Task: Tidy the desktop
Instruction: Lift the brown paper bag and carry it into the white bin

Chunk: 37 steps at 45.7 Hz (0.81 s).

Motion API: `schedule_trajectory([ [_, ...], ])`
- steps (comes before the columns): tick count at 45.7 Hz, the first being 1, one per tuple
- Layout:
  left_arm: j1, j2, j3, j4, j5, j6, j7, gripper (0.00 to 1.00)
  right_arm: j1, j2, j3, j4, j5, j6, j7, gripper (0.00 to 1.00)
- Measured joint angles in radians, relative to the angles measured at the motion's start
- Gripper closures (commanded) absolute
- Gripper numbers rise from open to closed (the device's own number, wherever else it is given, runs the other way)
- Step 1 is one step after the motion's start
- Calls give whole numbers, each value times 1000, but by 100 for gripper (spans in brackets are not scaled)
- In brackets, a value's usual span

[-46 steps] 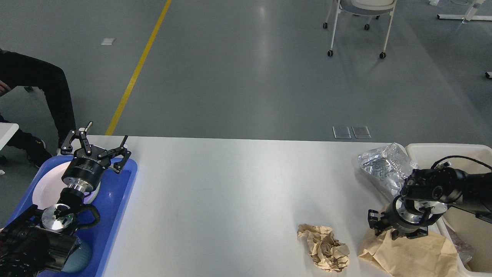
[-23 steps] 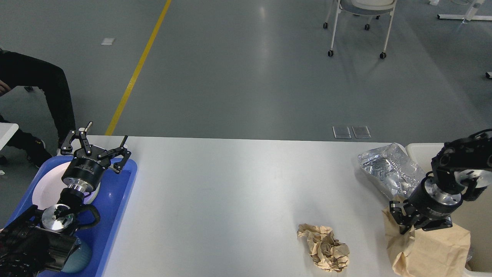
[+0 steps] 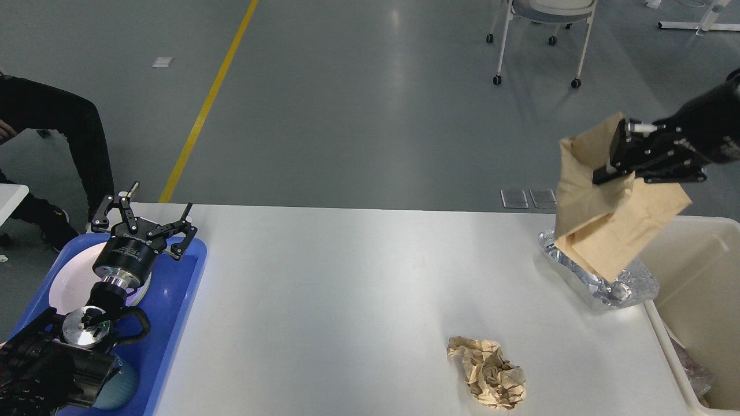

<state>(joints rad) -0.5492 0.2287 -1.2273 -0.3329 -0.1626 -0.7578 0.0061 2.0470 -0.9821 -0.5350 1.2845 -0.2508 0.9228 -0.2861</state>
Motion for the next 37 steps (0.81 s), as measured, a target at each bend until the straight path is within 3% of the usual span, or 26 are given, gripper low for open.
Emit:
schedule_trajectory([
  [8,0,0,0,0,0,0,0,4,-12,-49,116,-34,0,-14,0,100],
  [14,0,0,0,0,0,0,0,4,-141,-47,104,-132,-3,-105,-2,100],
  [23,0,0,0,0,0,0,0,4,-469,-16,103,-354,0,-398,-3,100],
  [32,0,0,1,0,0,0,0,4,-711,35,106,-458,1,-707,-1,100],
  [35,0,0,1,0,0,0,0,4,-767,56,108,-497,1,-765,0,87],
  [37,0,0,1,0,0,0,0,4,-801,81,108,-531,1,-788,1,63],
])
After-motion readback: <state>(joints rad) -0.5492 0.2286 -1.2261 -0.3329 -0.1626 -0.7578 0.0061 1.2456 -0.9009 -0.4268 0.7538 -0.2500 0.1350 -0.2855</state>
